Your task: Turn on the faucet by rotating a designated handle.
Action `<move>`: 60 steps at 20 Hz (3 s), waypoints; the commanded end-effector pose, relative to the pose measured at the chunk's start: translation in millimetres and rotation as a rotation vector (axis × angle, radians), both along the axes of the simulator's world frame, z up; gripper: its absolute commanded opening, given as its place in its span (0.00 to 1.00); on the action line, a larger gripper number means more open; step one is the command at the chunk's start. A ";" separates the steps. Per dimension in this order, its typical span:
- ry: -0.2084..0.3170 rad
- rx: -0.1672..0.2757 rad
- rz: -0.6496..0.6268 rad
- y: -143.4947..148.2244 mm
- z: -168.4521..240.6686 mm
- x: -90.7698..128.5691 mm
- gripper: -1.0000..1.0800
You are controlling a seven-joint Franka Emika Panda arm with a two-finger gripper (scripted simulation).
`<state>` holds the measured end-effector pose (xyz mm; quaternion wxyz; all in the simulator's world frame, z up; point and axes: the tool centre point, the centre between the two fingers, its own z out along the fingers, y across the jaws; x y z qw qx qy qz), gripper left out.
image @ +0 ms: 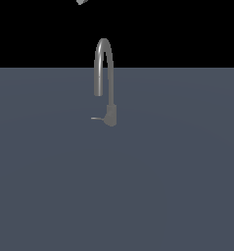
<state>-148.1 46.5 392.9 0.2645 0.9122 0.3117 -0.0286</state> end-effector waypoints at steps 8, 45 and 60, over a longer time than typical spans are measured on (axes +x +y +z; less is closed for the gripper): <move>0.004 -0.203 0.223 18.1 -38.8 30.1 0.00; 0.002 -0.787 0.842 50.6 -165.9 99.4 0.00; 0.000 -1.024 1.080 51.6 -218.7 123.7 0.00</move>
